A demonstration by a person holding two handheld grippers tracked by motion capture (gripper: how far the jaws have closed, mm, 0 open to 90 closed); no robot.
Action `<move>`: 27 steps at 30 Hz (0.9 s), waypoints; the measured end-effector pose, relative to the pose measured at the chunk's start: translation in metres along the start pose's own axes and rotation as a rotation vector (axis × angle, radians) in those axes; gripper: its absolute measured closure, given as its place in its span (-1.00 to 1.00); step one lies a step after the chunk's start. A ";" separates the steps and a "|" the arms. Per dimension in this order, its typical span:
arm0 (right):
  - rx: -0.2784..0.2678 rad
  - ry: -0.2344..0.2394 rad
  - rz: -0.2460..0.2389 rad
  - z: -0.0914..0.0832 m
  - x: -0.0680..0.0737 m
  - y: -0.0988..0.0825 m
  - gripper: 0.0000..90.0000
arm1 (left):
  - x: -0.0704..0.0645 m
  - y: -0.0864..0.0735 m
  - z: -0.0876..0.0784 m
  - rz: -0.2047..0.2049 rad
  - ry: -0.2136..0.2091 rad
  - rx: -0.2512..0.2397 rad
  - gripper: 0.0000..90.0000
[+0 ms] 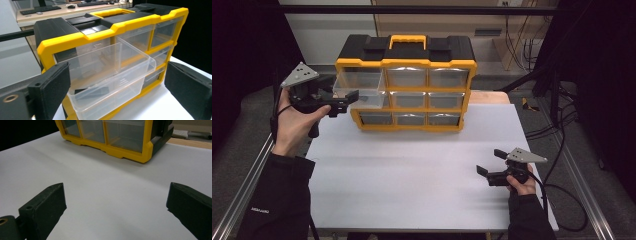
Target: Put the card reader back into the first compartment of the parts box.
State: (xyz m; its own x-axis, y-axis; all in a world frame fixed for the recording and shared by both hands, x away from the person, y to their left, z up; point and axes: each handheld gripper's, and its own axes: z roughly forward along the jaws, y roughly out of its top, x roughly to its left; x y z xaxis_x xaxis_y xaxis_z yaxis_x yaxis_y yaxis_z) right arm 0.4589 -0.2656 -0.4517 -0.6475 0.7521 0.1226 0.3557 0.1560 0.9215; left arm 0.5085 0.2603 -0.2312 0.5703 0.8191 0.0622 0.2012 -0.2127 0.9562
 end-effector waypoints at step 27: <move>0.005 0.002 0.000 0.000 0.001 0.000 -0.94 | -0.004 -0.034 -0.009 -0.001 -0.035 -0.011 -1.00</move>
State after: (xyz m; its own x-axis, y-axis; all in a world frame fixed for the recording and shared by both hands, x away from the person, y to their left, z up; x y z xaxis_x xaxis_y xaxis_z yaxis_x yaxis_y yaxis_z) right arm 0.4588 -0.2648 -0.4518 -0.6490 0.7506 0.1239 0.3591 0.1586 0.9197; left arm 0.4921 0.2690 -0.2612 0.5978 0.8000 0.0518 0.1930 -0.2063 0.9593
